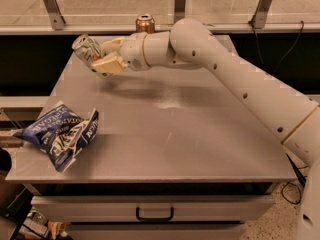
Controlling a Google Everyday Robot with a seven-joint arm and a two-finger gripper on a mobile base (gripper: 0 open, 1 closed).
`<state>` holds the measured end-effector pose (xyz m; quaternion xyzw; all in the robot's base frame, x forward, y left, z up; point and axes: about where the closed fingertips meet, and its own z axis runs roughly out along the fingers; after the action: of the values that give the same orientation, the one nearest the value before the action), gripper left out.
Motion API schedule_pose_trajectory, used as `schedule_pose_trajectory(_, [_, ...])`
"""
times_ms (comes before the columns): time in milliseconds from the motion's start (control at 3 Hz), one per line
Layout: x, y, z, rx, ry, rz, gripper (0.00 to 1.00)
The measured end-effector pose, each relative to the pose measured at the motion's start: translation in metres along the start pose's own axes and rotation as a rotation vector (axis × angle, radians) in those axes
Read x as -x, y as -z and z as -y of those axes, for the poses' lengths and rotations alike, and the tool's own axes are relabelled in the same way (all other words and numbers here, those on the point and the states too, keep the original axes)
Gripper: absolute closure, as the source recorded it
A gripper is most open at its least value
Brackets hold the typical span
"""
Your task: Place 7up can upright
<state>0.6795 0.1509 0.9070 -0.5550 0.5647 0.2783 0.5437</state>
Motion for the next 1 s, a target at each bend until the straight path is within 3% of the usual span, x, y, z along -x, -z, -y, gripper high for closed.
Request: schedule_pose_trajectory(1000, [-0.044,0.007,0.001,-0.055,-0.121,0.160,1.00])
